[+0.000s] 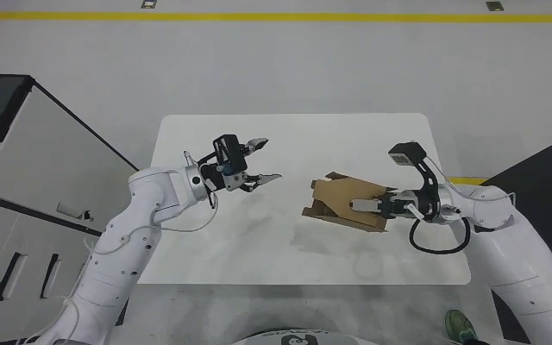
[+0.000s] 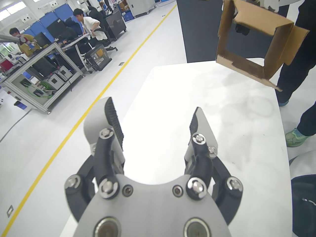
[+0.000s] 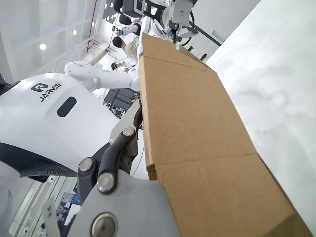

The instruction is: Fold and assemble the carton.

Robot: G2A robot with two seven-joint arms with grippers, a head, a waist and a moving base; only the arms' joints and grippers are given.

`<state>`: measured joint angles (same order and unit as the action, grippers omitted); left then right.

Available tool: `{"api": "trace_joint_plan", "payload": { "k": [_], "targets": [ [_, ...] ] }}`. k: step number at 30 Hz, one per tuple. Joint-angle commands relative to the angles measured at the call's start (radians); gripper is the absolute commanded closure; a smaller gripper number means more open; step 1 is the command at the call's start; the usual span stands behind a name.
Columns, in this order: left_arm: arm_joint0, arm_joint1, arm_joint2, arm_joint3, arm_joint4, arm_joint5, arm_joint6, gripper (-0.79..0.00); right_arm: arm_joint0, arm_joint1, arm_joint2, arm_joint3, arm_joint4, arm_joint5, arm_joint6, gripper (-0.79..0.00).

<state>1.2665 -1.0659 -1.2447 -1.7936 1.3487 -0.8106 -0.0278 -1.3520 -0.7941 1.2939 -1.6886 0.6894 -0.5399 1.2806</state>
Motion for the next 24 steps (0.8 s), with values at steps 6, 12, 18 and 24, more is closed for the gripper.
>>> {"api": "trace_joint_plan", "payload": {
  "k": [6, 12, 18, 24],
  "targets": [
    [-0.001, 0.001, -0.004, -0.007, -0.005, -0.002, -0.023, 0.000, 0.003, 0.001, -0.002, -0.001, 0.001, 0.000, 0.000, 0.000],
    [0.008, 0.001, -0.005, -0.003, -0.026, 0.011, -0.023, 0.000, 0.000, -0.003, -0.002, 0.007, -0.006, -0.027, -0.028, 0.000],
    [-0.001, 0.008, -0.017, 0.019, -0.101, -0.077, -0.062, 0.000, 0.017, -0.003, -0.020, 0.004, 0.025, -0.057, -0.057, 0.000],
    [-0.027, 0.009, 0.011, 0.022, -0.172, -0.104, -0.147, 0.000, 0.053, -0.002, -0.064, -0.009, 0.093, -0.050, -0.049, 0.000]
  ]
}}
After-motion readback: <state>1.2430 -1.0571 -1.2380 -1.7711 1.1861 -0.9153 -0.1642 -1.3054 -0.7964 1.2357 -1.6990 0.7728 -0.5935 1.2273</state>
